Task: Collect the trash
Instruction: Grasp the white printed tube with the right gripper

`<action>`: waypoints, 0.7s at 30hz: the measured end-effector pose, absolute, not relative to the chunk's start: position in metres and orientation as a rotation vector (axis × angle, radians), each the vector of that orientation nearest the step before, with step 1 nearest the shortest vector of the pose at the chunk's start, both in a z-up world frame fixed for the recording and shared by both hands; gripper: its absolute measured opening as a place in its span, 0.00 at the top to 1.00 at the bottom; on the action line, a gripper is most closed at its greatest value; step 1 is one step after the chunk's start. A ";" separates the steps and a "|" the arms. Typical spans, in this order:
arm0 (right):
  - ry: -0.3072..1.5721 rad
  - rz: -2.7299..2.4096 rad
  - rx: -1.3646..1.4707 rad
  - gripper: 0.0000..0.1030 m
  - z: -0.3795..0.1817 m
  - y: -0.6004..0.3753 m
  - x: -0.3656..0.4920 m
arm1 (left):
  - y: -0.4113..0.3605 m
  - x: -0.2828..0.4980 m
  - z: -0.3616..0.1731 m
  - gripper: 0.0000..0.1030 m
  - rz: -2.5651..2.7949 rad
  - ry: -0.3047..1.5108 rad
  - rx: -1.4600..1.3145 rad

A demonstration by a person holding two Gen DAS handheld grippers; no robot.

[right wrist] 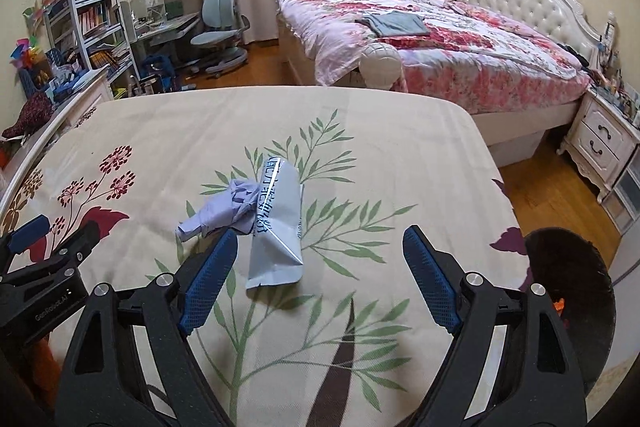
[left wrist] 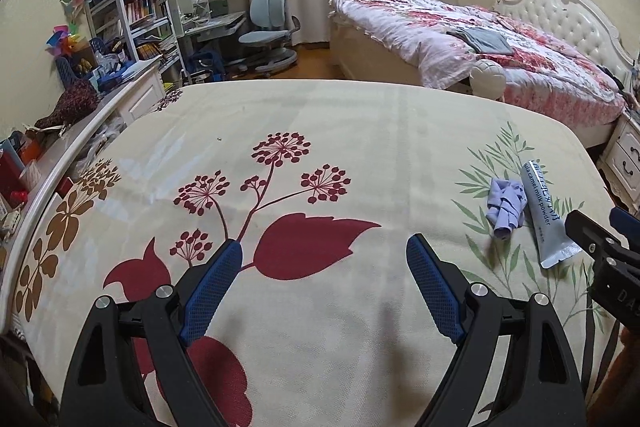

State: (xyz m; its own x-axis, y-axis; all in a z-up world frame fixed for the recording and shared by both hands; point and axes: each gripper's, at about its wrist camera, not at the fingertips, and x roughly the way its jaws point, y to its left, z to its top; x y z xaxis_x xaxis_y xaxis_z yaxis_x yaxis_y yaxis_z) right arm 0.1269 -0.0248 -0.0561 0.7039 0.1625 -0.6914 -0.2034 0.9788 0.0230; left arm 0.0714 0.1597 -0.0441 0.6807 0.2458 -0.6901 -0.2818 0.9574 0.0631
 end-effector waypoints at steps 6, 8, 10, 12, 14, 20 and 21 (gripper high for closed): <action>0.812 0.215 -0.066 0.43 -0.067 -0.011 0.142 | 0.161 0.074 -0.047 0.19 0.286 0.772 -0.055; 0.829 0.220 -0.066 0.47 -0.070 -0.009 0.146 | 0.160 0.075 -0.048 0.19 0.277 0.773 -0.056; 0.846 0.229 -0.063 0.61 -0.073 -0.010 0.149 | 0.157 0.076 -0.049 0.19 0.266 0.775 -0.056; 0.861 0.234 -0.057 0.71 -0.076 -0.011 0.149 | 0.155 0.077 -0.049 0.19 0.256 0.776 -0.057; 0.856 0.228 -0.054 0.71 -0.076 -0.015 0.148 | 0.151 0.079 -0.049 0.19 0.241 0.776 -0.056; 0.852 0.193 -0.038 0.72 -0.077 -0.038 0.145 | 0.130 0.084 -0.047 0.19 0.186 0.769 -0.048; 0.851 0.184 -0.037 0.72 -0.077 -0.044 0.144 | 0.126 0.085 -0.047 0.19 0.177 0.768 -0.044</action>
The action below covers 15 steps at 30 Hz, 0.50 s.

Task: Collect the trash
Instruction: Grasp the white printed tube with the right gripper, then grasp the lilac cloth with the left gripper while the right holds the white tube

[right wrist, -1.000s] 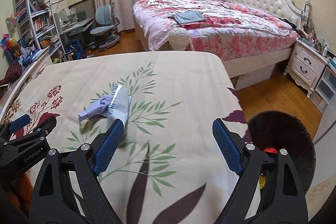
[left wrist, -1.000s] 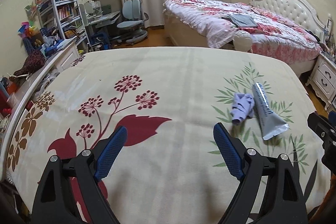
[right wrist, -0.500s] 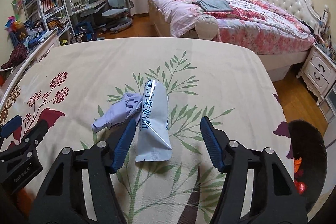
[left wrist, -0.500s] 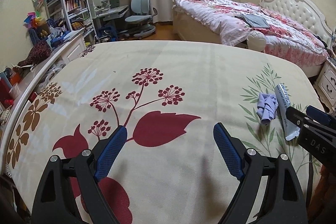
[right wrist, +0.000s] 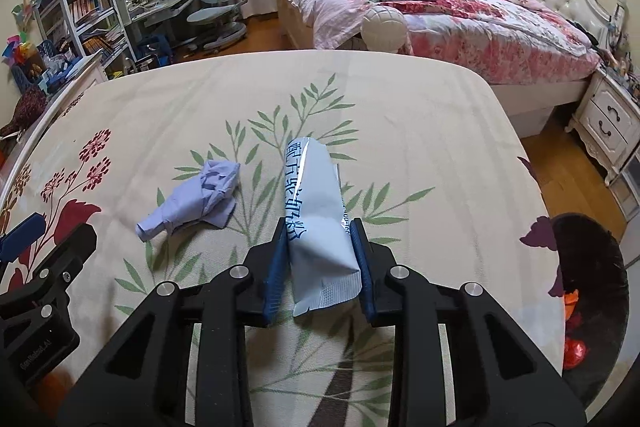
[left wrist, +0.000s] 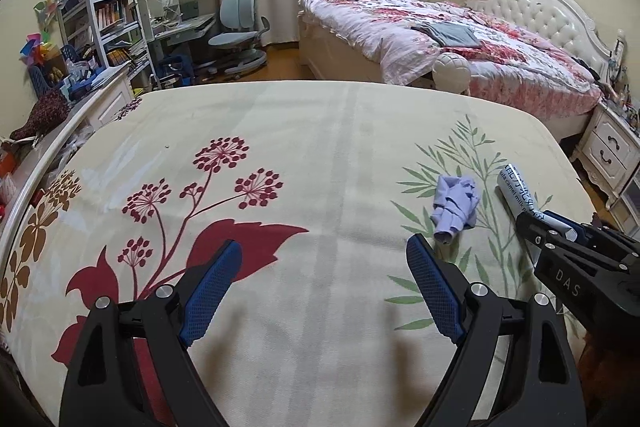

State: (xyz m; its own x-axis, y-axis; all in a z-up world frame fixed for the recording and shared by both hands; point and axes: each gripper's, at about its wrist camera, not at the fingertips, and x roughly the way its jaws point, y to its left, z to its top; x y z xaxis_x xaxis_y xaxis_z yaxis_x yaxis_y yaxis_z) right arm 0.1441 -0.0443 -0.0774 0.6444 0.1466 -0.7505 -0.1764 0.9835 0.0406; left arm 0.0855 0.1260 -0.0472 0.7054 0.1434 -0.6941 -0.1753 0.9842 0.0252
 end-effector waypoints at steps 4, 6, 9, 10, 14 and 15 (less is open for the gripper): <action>0.848 0.152 -0.032 0.72 -0.078 -0.063 0.141 | 0.109 0.089 -0.047 0.19 0.143 0.767 -0.030; 0.848 0.140 -0.025 0.72 -0.079 -0.072 0.140 | 0.101 0.092 -0.047 0.19 0.130 0.767 -0.023; 0.844 0.122 -0.024 0.72 -0.080 -0.082 0.138 | 0.089 0.097 -0.049 0.19 0.112 0.770 -0.012; 0.844 0.118 -0.023 0.72 -0.080 -0.085 0.137 | 0.086 0.098 -0.049 0.19 0.108 0.771 -0.009; 0.843 0.110 -0.017 0.72 -0.081 -0.092 0.136 | 0.072 0.107 -0.051 0.19 0.097 0.777 0.016; 0.843 0.110 -0.013 0.72 -0.081 -0.093 0.135 | 0.070 0.109 -0.051 0.19 0.095 0.777 0.024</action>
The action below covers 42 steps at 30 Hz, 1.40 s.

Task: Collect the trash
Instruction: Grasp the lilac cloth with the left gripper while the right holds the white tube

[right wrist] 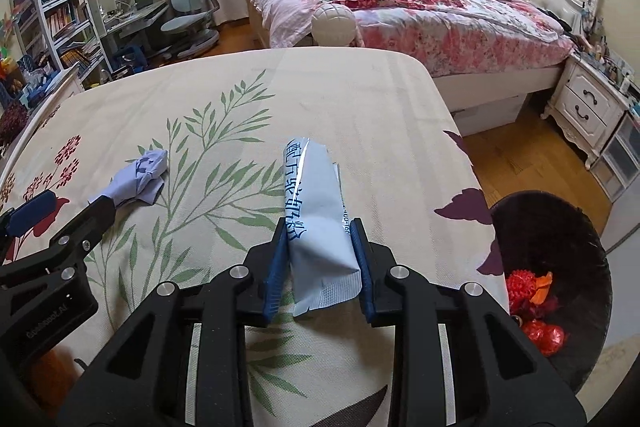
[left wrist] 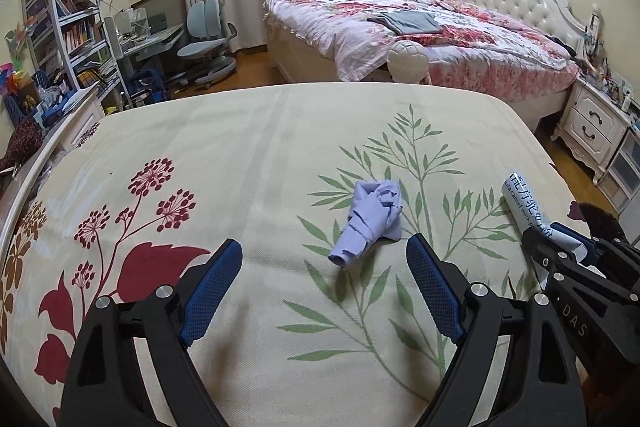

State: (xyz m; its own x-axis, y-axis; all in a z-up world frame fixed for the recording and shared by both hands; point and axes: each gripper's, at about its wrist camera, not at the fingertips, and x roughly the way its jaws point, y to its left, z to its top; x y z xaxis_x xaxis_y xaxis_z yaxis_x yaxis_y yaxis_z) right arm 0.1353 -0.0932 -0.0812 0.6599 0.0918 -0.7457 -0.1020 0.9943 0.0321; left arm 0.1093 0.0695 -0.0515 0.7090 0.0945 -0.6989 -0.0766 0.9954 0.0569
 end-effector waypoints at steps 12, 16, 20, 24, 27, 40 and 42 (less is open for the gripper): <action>0.846 0.111 0.003 0.72 -0.083 -0.097 0.138 | 0.056 0.135 -0.056 0.19 0.095 0.816 0.051; 0.846 0.111 0.004 0.71 -0.082 -0.097 0.138 | 0.054 0.140 -0.057 0.19 0.088 0.824 0.058; 0.846 0.112 0.004 0.71 -0.082 -0.098 0.138 | 0.052 0.143 -0.060 0.29 0.066 0.844 0.063; 0.847 0.112 0.005 0.71 -0.082 -0.098 0.138 | 0.053 0.147 -0.065 0.45 0.032 0.888 0.048; 0.848 0.109 0.008 0.71 -0.082 -0.099 0.141 | 0.052 0.146 -0.064 0.56 0.008 0.884 0.050; 0.853 0.104 -0.007 0.69 -0.084 -0.099 0.146 | 0.045 0.139 -0.062 0.62 -0.013 0.854 0.071; 0.853 0.103 -0.014 0.69 -0.085 -0.097 0.145 | 0.046 0.137 -0.062 0.62 -0.011 0.852 0.066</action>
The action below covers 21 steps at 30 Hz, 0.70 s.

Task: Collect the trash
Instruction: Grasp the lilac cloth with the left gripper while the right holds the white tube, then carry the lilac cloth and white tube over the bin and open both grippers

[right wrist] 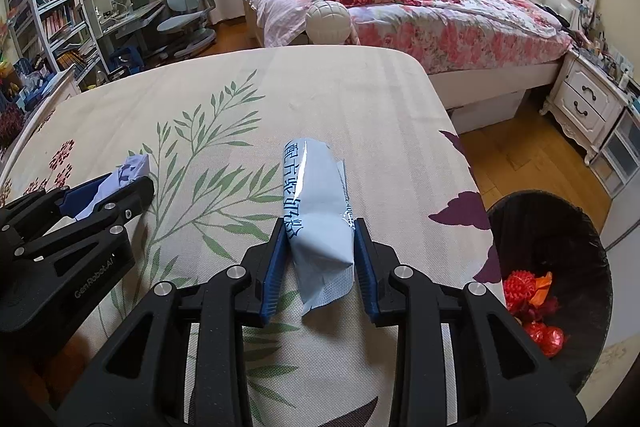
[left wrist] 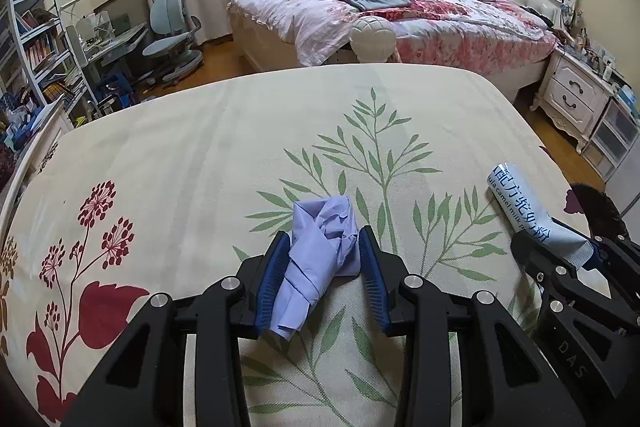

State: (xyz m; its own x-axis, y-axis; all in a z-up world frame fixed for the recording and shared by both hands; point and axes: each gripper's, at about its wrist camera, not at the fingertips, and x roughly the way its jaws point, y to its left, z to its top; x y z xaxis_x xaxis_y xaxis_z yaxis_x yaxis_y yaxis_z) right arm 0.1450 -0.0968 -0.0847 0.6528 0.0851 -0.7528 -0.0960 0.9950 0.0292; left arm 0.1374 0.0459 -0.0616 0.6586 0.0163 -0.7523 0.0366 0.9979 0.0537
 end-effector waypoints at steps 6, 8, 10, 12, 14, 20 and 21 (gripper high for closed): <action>0.855 0.108 -0.025 0.71 -0.085 -0.094 0.141 | 0.048 0.130 -0.060 0.62 -0.005 0.846 0.056; 0.855 0.110 -0.022 0.71 -0.085 -0.093 0.139 | 0.049 0.126 -0.060 0.62 -0.004 0.846 0.052; 0.854 0.113 -0.021 0.71 -0.084 -0.092 0.134 | 0.050 0.122 -0.060 0.62 -0.001 0.844 0.047; 0.851 0.116 -0.019 0.71 -0.084 -0.091 0.128 | 0.050 0.118 -0.059 0.62 -0.002 0.844 0.043; 0.847 0.119 -0.015 0.72 -0.083 -0.091 0.121 | 0.050 0.113 -0.058 0.62 -0.002 0.842 0.042; 0.827 0.125 -0.009 0.72 -0.077 -0.093 0.099 | 0.050 0.094 -0.056 0.62 0.000 0.831 0.022; 0.822 0.125 -0.007 0.72 -0.075 -0.095 0.094 | 0.050 0.091 -0.055 0.62 0.000 0.827 0.022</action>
